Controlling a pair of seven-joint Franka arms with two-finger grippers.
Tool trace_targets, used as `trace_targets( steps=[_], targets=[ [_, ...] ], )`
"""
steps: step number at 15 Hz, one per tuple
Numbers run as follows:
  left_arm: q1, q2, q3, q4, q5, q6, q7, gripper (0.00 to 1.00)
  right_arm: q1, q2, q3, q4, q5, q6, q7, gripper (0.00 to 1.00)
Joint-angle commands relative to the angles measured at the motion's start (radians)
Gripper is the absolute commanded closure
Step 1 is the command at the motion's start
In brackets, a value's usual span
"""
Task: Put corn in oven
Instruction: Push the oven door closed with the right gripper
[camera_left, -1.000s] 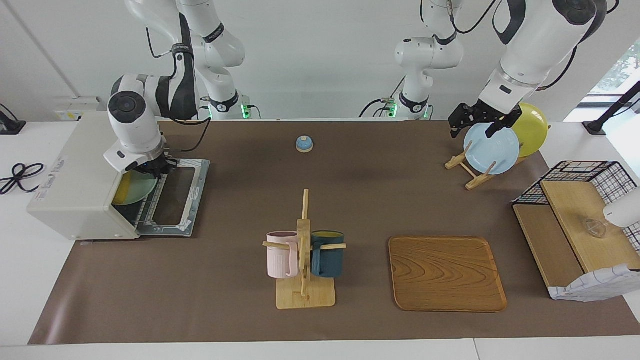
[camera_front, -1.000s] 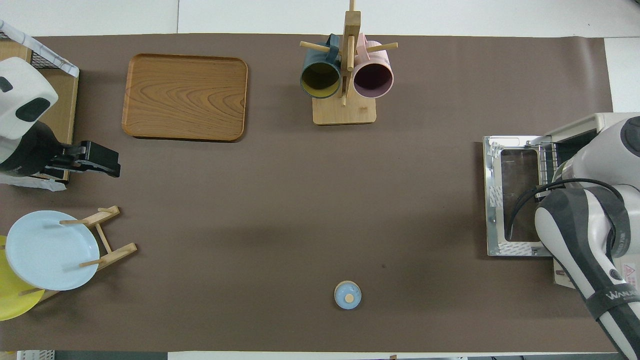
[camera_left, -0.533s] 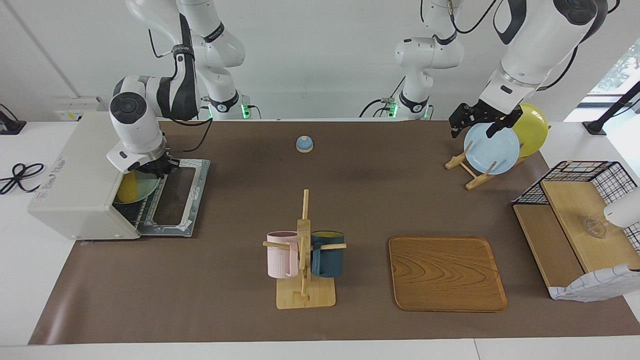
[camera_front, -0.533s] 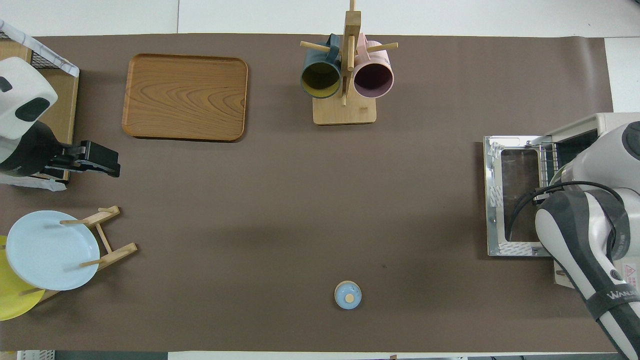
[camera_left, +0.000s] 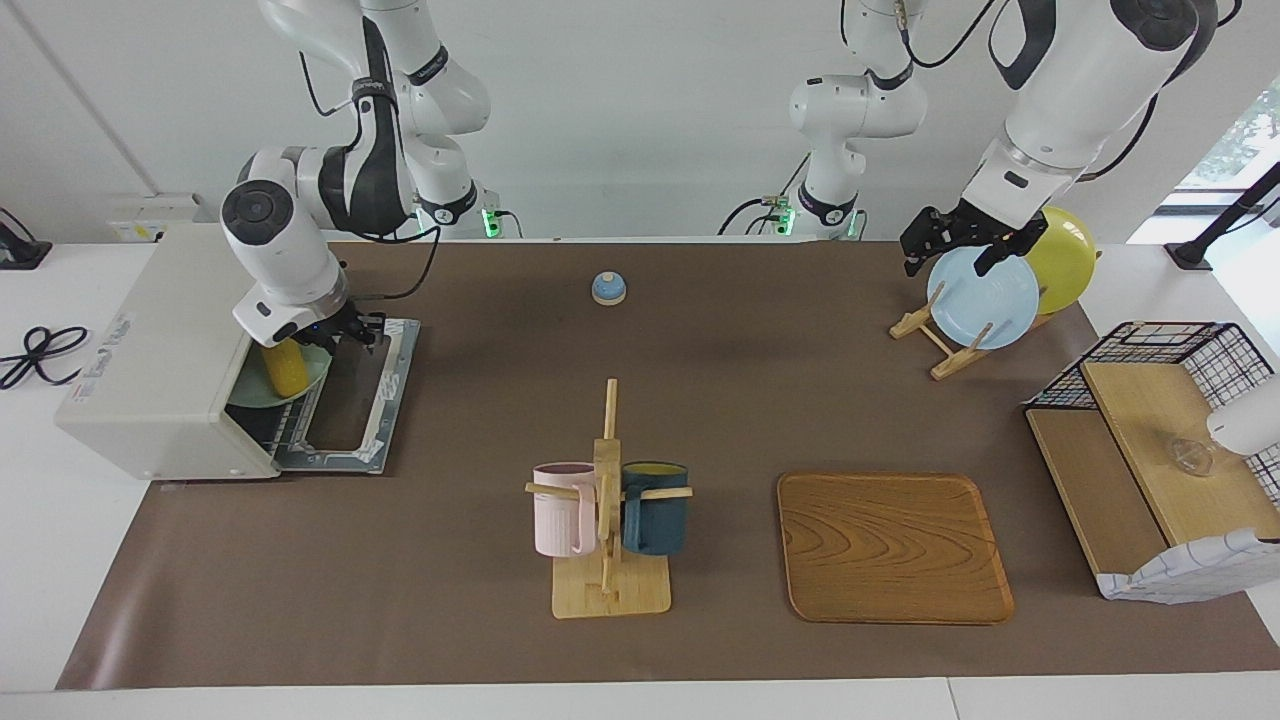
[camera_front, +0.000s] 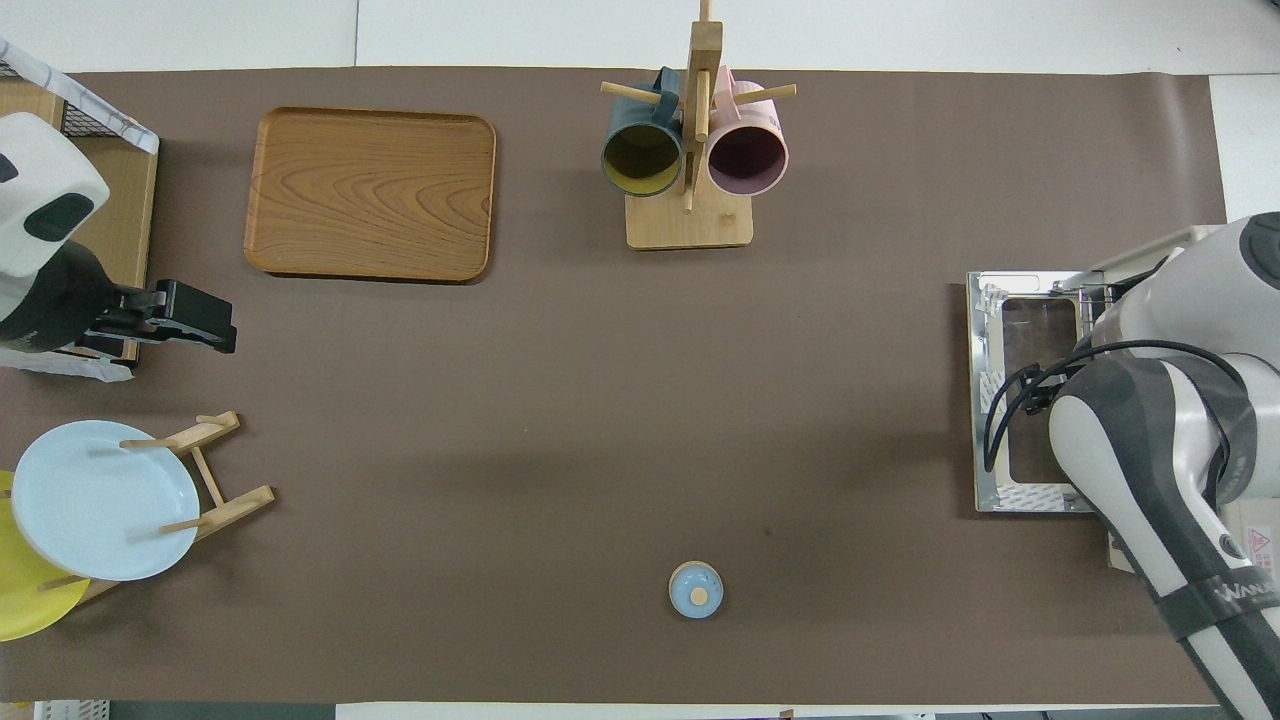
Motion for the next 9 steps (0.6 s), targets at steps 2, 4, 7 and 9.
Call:
trace_targets(
  steps=[2, 4, 7, 9],
  targets=[
    [0.012, -0.021, -0.006, -0.017, 0.014, -0.004, 0.01, 0.0, 0.092, 0.013, 0.005, 0.141, 0.025, -0.108, 0.066, 0.52],
    [0.012, -0.021, -0.006, -0.017, 0.014, -0.004, 0.01, 0.0, 0.136, 0.01, 0.005, 0.113, 0.025, -0.058, 0.137, 0.9],
    [0.012, -0.021, -0.006, -0.017, 0.014, -0.004, 0.01, 0.0, 0.165, 0.027, 0.005, -0.015, 0.022, 0.128, 0.18, 1.0],
    [0.012, -0.021, -0.006, -0.017, 0.014, -0.004, 0.01, 0.0, 0.162, 0.056, 0.005, -0.064, 0.011, 0.201, 0.223, 1.0]
  ],
)
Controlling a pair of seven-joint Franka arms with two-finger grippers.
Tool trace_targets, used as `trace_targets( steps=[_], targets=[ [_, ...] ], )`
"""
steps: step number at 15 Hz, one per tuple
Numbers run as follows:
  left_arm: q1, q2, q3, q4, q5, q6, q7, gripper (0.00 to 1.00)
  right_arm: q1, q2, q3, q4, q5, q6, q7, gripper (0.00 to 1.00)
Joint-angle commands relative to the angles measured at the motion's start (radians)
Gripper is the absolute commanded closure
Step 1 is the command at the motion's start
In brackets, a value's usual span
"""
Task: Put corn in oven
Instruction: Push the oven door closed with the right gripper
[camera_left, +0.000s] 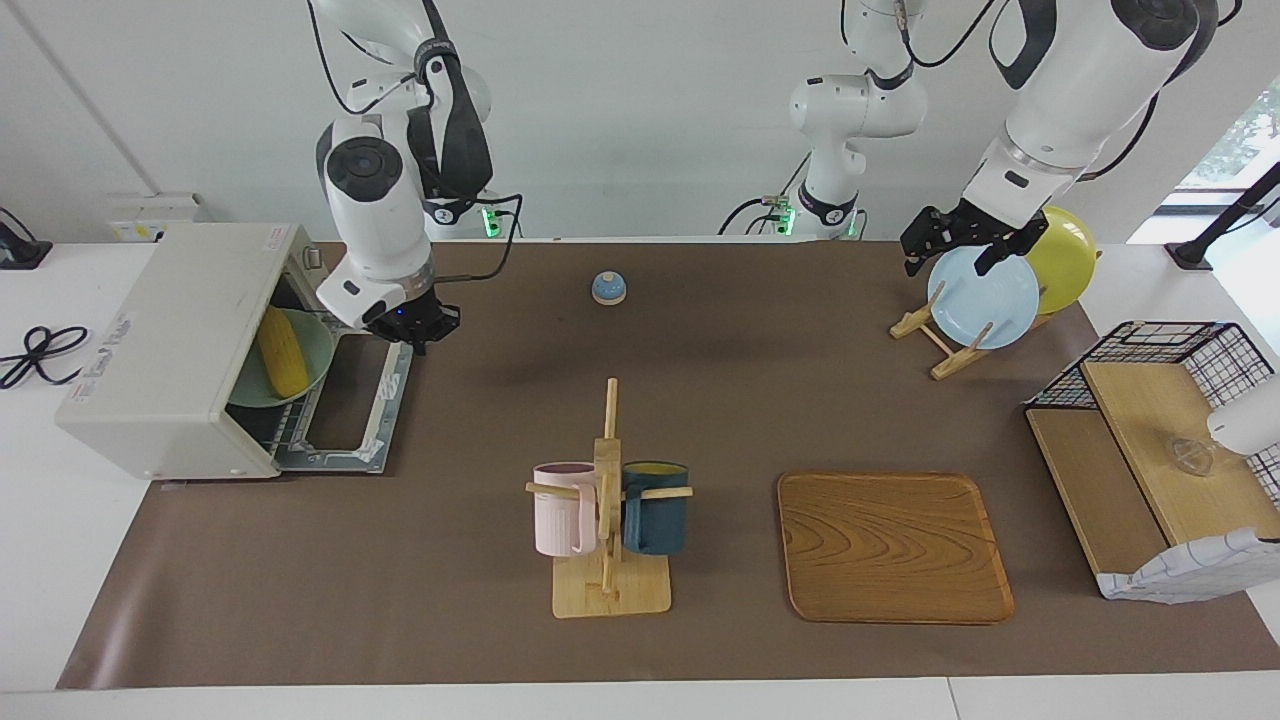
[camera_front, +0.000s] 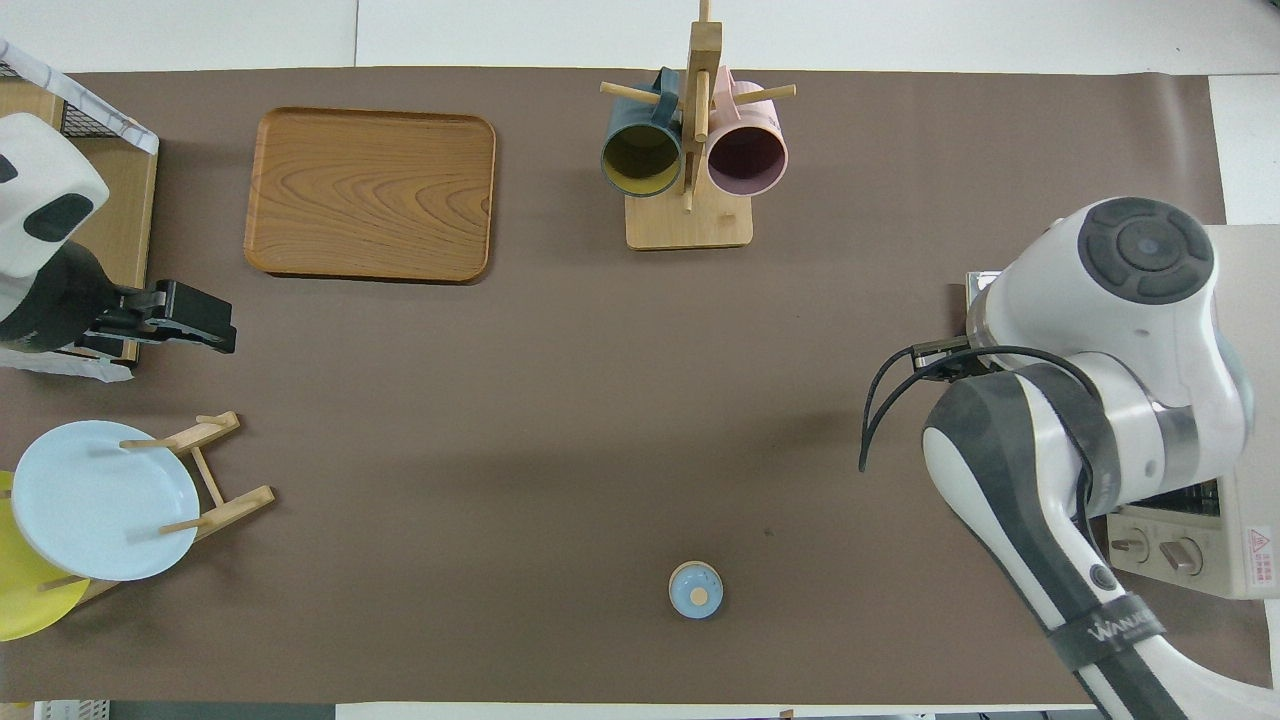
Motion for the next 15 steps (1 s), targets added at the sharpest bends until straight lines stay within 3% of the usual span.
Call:
trace_targets(
  steps=[1, 9, 15],
  targets=[
    [0.012, -0.021, -0.006, -0.017, 0.014, -0.004, 0.01, 0.0, -0.013, 0.026, -0.003, -0.082, -0.002, 0.117, 0.033, 1.0],
    [0.012, -0.021, -0.006, -0.017, 0.014, -0.004, 0.01, 0.0, -0.07, 0.133, -0.004, -0.093, -0.075, 0.204, 0.039, 1.0],
    [0.012, -0.021, -0.006, -0.017, 0.014, -0.004, 0.01, 0.0, -0.093, 0.139, -0.003, -0.109, -0.077, 0.225, 0.044, 1.0]
  ],
)
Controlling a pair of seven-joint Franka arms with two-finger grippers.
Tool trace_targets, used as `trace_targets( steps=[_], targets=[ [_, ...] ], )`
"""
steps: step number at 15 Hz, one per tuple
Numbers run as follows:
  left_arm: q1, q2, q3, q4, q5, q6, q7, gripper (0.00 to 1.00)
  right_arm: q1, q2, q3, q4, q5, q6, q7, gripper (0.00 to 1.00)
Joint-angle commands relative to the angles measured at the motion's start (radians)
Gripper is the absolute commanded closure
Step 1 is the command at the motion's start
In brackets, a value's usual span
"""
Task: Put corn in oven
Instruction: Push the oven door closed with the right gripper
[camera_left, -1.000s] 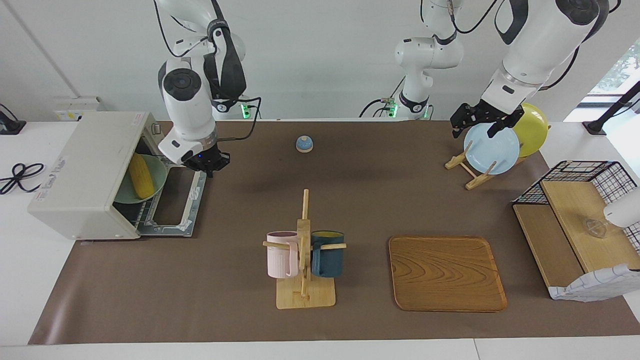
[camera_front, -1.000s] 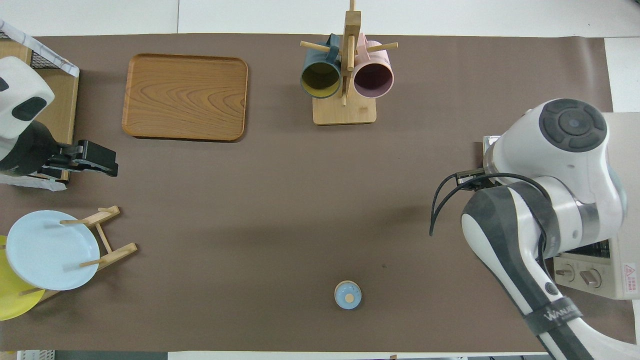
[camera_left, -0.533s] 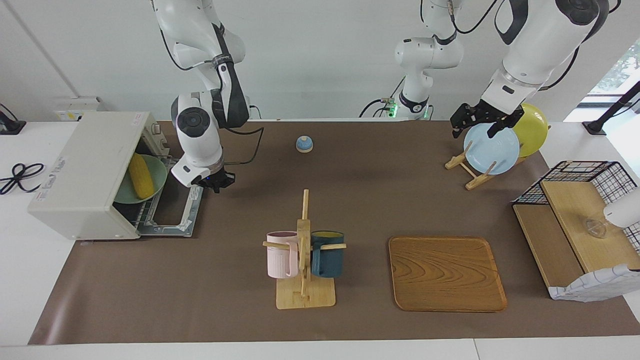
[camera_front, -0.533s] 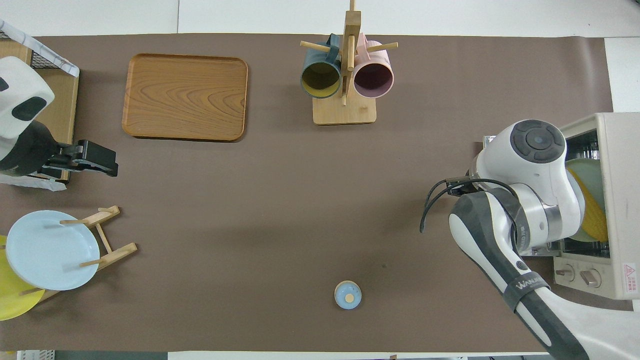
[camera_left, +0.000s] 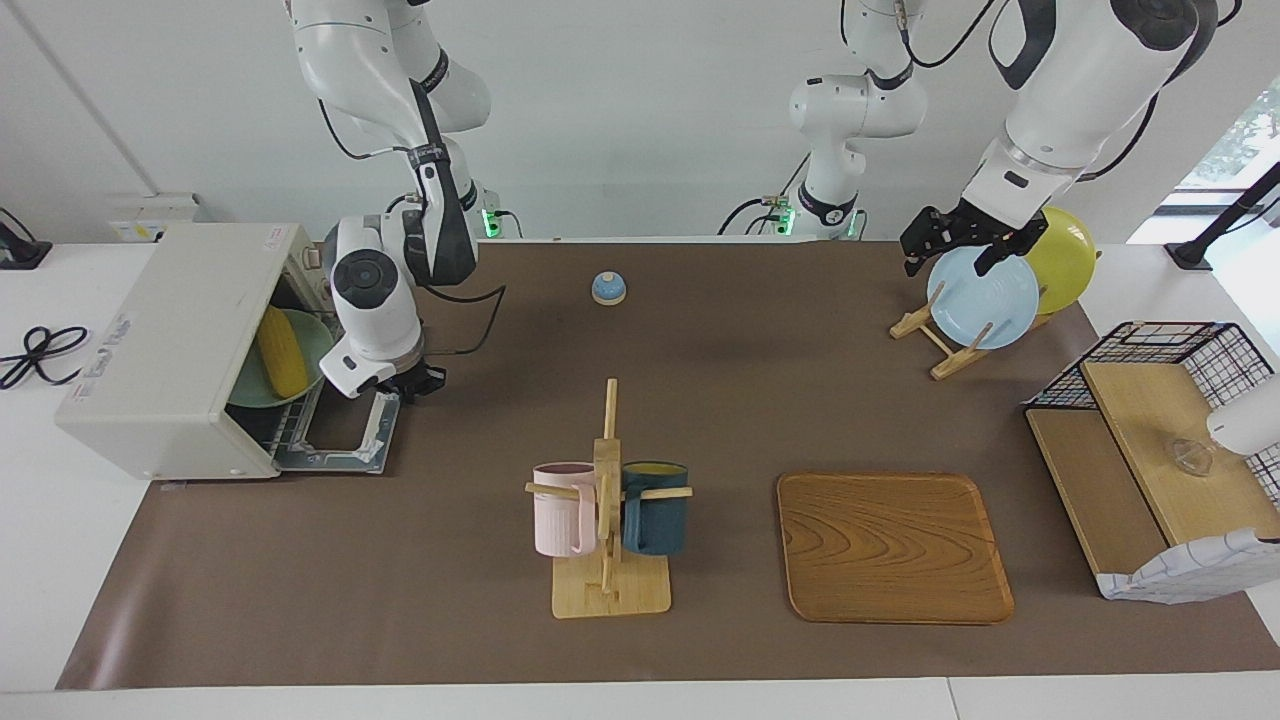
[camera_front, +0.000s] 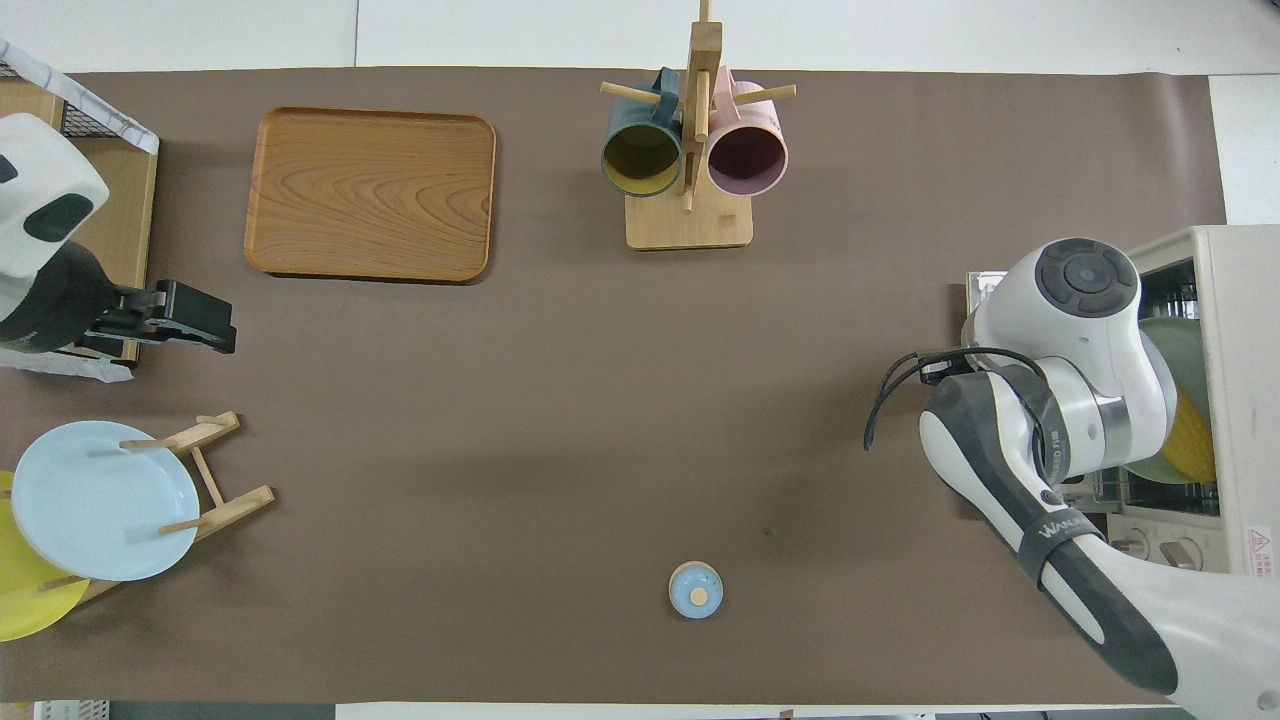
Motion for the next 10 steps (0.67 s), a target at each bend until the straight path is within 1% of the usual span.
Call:
trace_targets(
  steps=[1, 2, 5, 9, 10],
  targets=[
    [0.012, -0.021, -0.006, -0.017, 0.014, -0.004, 0.01, 0.0, -0.006, -0.006, 0.009, -0.02, -0.017, 0.027, 0.019, 1.0],
    [0.012, -0.021, -0.006, -0.017, 0.014, -0.004, 0.01, 0.0, -0.007, -0.003, 0.008, -0.019, -0.025, 0.027, 0.016, 1.0],
    [0.012, -0.021, -0.006, -0.017, 0.014, -0.004, 0.01, 0.0, 0.004, 0.003, 0.008, -0.005, -0.108, -0.002, 0.017, 1.0],
    [0.012, -0.021, -0.006, -0.017, 0.014, -0.004, 0.01, 0.0, 0.019, 0.006, 0.011, 0.064, -0.216, -0.129, 0.014, 1.0],
    [0.012, -0.021, -0.006, -0.017, 0.014, -0.004, 0.01, 0.0, 0.025, 0.002, 0.012, 0.105, -0.217, -0.195, 0.005, 1.0]
  ],
)
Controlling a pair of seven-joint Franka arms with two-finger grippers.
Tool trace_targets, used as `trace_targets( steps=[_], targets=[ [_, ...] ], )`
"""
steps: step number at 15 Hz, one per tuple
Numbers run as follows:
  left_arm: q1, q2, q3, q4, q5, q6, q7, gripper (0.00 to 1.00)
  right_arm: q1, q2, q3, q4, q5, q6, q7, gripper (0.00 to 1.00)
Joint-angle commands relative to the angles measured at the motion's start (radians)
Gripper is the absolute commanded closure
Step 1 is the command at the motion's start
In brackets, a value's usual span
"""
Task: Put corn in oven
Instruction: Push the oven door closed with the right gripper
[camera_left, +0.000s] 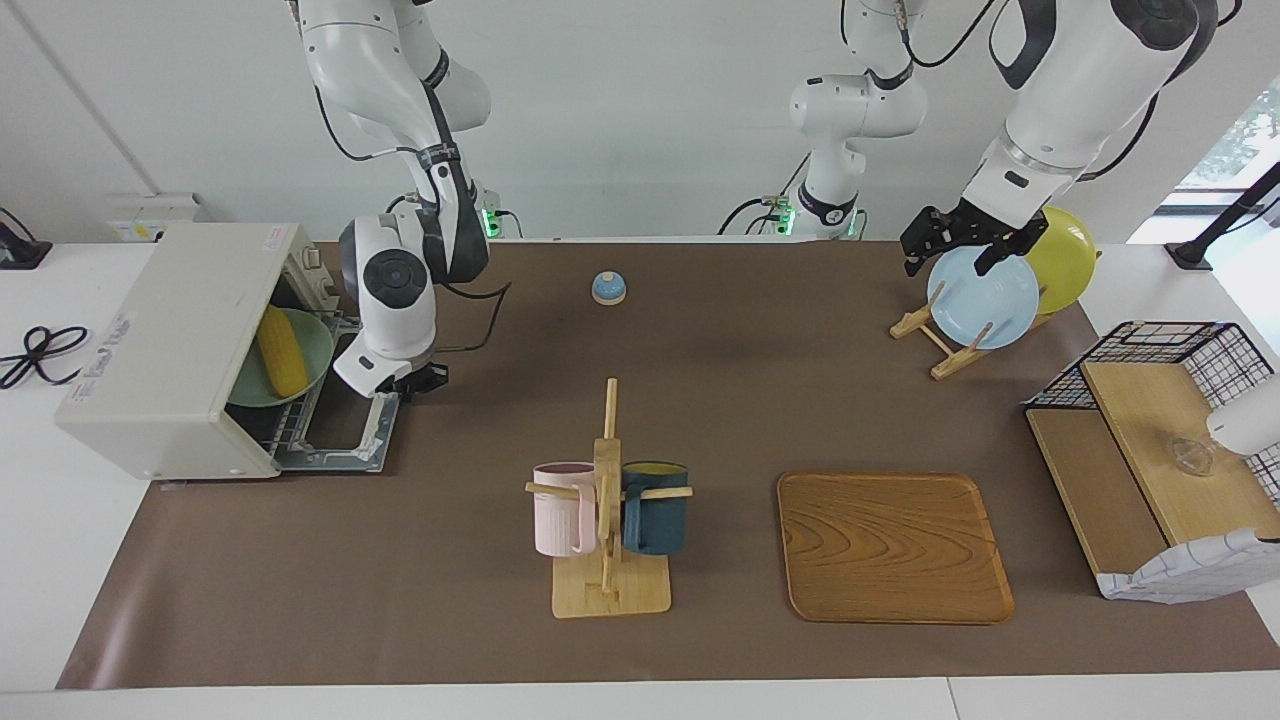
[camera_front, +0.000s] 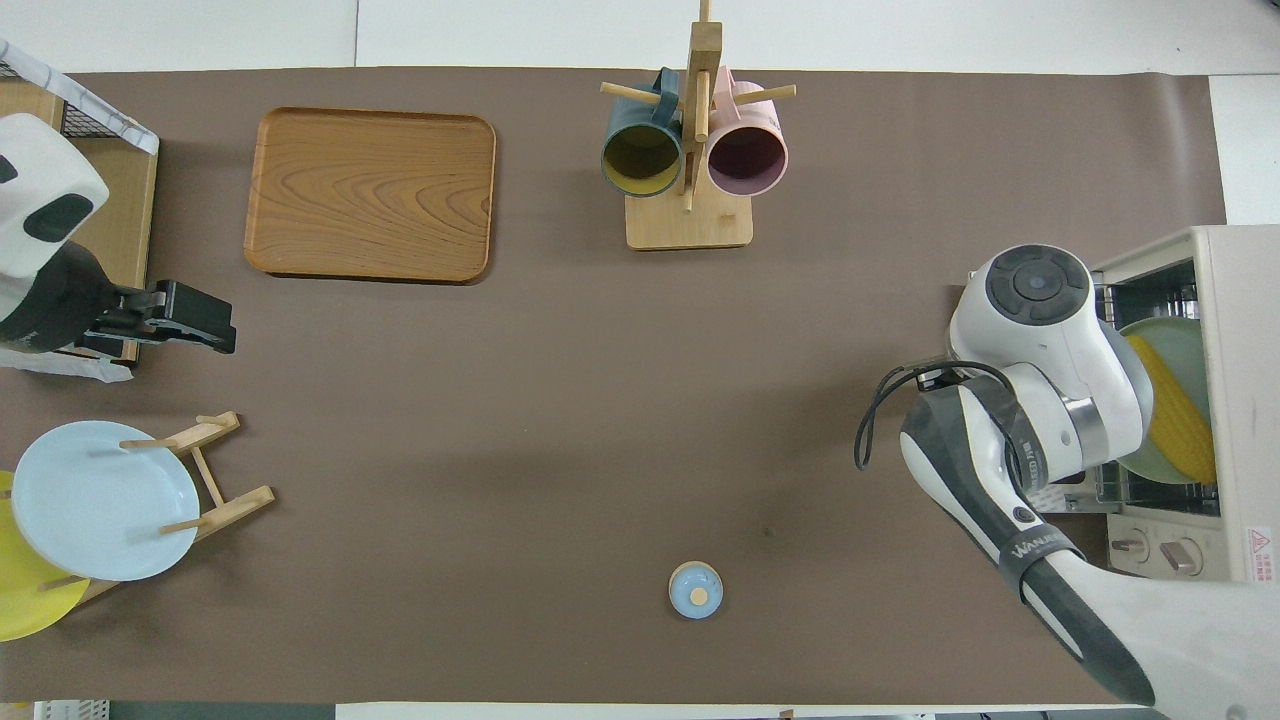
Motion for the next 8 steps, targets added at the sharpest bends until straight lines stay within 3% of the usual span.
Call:
trace_targets(
  steps=[1, 8],
  targets=[
    [0.012, -0.02, -0.006, -0.017, 0.014, -0.004, 0.01, 0.0, -0.007, -0.002, -0.005, 0.132, -0.062, -0.192, -0.006, 1.0],
    [0.012, -0.02, -0.006, -0.017, 0.014, -0.004, 0.01, 0.0, -0.06, -0.119, -0.014, 0.178, -0.016, -0.37, -0.11, 1.0]
  ],
)
